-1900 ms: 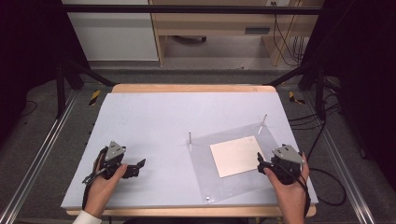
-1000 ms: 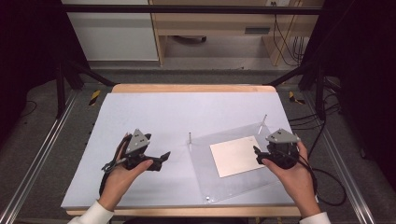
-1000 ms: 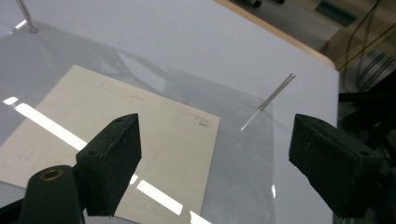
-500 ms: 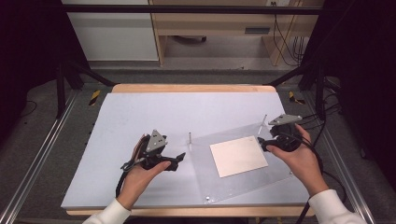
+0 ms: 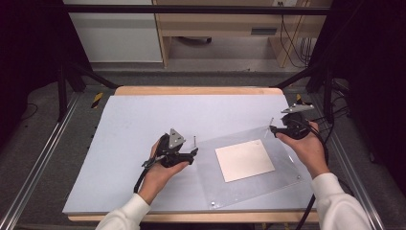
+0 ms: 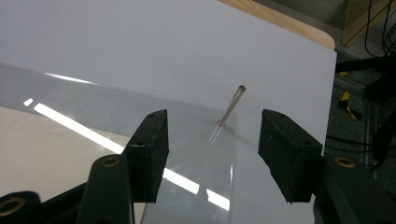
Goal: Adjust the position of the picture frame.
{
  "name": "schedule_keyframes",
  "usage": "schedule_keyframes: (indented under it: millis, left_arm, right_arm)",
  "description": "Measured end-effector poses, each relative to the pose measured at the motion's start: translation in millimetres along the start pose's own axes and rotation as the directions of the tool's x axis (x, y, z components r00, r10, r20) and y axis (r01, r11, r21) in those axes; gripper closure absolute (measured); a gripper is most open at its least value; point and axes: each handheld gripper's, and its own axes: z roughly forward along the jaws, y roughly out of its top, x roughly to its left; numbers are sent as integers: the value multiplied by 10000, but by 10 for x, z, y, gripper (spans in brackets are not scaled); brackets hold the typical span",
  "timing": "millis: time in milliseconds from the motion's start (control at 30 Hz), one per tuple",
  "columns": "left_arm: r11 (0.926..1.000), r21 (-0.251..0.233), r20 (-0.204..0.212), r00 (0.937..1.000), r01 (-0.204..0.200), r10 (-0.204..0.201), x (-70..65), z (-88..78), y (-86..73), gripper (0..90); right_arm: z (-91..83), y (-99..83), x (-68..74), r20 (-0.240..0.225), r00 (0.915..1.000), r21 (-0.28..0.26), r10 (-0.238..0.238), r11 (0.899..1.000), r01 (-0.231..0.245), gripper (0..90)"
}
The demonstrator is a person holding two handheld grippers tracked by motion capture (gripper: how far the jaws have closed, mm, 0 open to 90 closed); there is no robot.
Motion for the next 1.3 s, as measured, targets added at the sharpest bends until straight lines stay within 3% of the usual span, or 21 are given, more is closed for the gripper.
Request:
schedule_keyframes:
  millis: [200, 233, 433, 600, 767, 867, 1033, 1300]
  left_arm:
    - [9995, 84, -117, 9994, 313, -312, 6, 171, -10, 391]
    - [9994, 152, -440, 9986, 303, -296, 4, 217, -13, 405]
    - [9948, -231, -387, 9943, 989, -997, 49, 274, -16, 430]
    - [9956, -135, -454, 9946, 931, -936, 50, 289, -25, 429]
    - [9963, -133, -507, 9951, 846, -851, 61, 281, -24, 444]
    - [9960, -176, -442, 9951, 872, -879, 68, 274, -28, 461]
    - [9968, -88, -350, 9962, 790, -793, 53, 256, -36, 479]
    - [9978, 71, -179, 9977, 653, -651, 35, 279, -95, 523]
  right_arm:
    - [305, -19, -113, -226, 9985, 197, 504, 9986, -500, 498]
    - [356, -21, -119, -246, 9977, 307, 628, 9976, -620, 516]
    - [592, -61, -156, -176, 9949, 595, 998, 9933, -986, 553]
    - [775, -84, -184, -228, 9876, 580, 1551, 9864, -1536, 598]
    - [915, -93, -185, 18, 9874, 731, 1584, 9847, -1581, 629]
    - [1006, -107, -201, -27, 9845, 708, 1752, 9821, -1746, 702]
    - [1018, -113, -214, -88, 9848, 558, 1732, 9834, -1725, 829]
    - [1025, -104, -211, -112, 9869, 685, 1610, 9848, -1599, 850]
